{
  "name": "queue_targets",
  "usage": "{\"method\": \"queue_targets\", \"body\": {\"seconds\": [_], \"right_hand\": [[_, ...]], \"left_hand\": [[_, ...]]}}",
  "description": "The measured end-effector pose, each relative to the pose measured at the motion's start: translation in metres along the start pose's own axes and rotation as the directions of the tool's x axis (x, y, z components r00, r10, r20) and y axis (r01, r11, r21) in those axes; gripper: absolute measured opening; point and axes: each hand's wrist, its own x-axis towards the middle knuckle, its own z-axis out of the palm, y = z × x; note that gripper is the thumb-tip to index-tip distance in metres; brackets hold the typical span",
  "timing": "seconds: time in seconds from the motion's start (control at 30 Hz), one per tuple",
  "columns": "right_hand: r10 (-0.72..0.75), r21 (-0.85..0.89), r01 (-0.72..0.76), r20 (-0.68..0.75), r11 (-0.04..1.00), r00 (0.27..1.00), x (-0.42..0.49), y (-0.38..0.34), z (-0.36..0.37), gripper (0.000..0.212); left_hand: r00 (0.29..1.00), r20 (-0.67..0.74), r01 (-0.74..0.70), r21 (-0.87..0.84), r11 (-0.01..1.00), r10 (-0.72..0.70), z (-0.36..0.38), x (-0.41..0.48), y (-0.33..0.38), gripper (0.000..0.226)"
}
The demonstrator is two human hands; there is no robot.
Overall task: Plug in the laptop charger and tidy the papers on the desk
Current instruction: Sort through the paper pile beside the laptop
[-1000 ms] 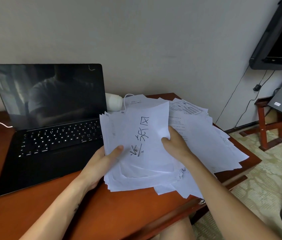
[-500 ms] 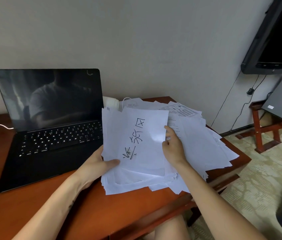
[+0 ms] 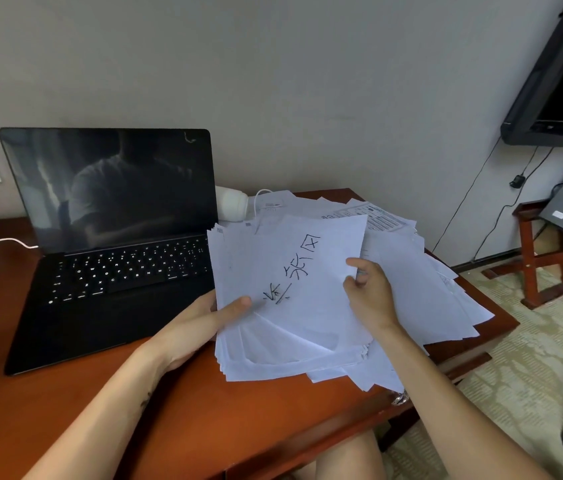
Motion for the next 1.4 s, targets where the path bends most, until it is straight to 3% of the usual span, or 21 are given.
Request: {"method": "queue_targets", "body": {"seconds": [0.2,0.37,0.47,0.57,0.67,0.73,0.83,1.03,1.2,1.4], "right_hand": [[0.023,-0.017,-0.022,0.089,1.000,0.996,0.002,0.001,-0.010,0.040],[-0.126,-0.169,0.165,0.223,0.972,0.967,-0.007,-0.002,0.004,0.037],[-0.206,-0.326,0.292,0.273,0.899,0.940,-0.015,-0.002,0.014,0.036],[-0.178,-0.362,0.271,0.270,0.892,0.946,-0.020,-0.005,0.017,0.039],[-0.111,-0.226,0.174,0.267,0.959,0.957,-0.027,-0.017,0.014,0.050],[-0.087,0.025,0.083,0.255,0.996,0.963,-0.033,-0.031,0.011,0.053],[-0.014,0.329,-0.061,0.224,0.942,0.975,-0.041,-0.057,0.004,0.047],[-0.093,0.458,0.021,0.136,0.889,0.986,-0.058,-0.106,-0.011,0.031],[-0.199,0.500,0.161,0.022,0.851,0.980,-0.095,-0.130,-0.001,0.028],[-0.184,0.546,0.135,0.035,0.827,0.982,-0.123,-0.132,0.014,0.025]], "left_hand": [[0.997,-0.037,0.068,-0.111,0.991,-0.073,0.002,0.002,0.001,0.046],[0.997,-0.060,0.056,0.012,0.998,-0.055,0.002,0.007,-0.002,0.034],[0.994,-0.098,0.052,0.059,0.997,-0.046,0.006,0.010,-0.003,0.040],[0.988,-0.153,0.014,0.110,0.994,0.003,0.006,0.006,-0.008,0.046],[0.974,-0.204,-0.064,0.176,0.982,0.100,0.005,0.000,-0.005,0.047],[0.955,-0.231,-0.140,0.205,0.969,0.186,0.008,-0.006,0.001,0.048],[0.920,-0.224,-0.258,0.277,0.926,0.323,0.012,-0.019,0.009,0.053],[0.793,-0.402,-0.337,0.336,0.880,0.458,0.010,-0.039,0.023,0.048],[0.693,-0.601,-0.359,0.191,0.914,0.398,0.025,-0.060,0.031,0.051],[0.671,-0.672,-0.333,0.104,0.937,0.313,0.026,-0.077,0.014,0.038]]}}
